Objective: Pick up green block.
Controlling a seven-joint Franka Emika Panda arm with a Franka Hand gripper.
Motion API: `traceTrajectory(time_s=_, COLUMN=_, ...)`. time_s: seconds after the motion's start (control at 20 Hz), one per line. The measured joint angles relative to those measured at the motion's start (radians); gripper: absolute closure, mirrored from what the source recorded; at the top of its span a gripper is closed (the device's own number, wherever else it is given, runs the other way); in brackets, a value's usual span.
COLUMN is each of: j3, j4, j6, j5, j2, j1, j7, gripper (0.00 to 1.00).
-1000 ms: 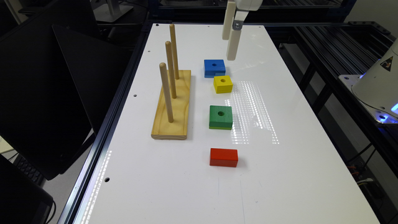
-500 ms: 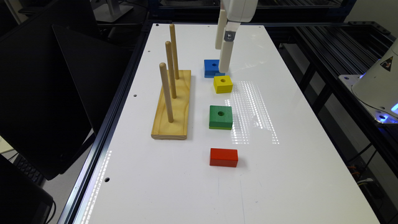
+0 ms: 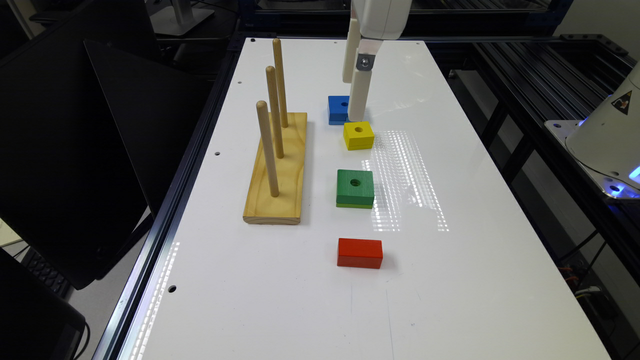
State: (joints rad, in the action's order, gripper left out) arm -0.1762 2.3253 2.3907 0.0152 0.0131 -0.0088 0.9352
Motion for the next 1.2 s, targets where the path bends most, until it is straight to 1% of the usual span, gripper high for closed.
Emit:
traceTrajectory(time_s=0.55, j3=-0.002, j4=-0.013, j6=0.000, j5=0.0000, j2=-0.013, j1=0.000, j7=0.001, gripper=0.00)
traceTrajectory(time_s=0.9, j3=-0.004, j4=-0.013, j6=0.000, j5=0.0000, j2=-0.015, j1=0.000, j7=0.001, gripper=0.00)
traceTrajectory(time_s=1.05, j3=-0.005, j4=-0.013, j6=0.007, j5=0.0000, j2=-0.040, j1=0.000, j7=0.002, gripper=0.00)
traceTrajectory(time_s=1.2, j3=-0.005, j4=-0.013, j6=0.041, j5=-0.0005, j2=-0.082, j1=0.000, j7=0.002, gripper=0.00)
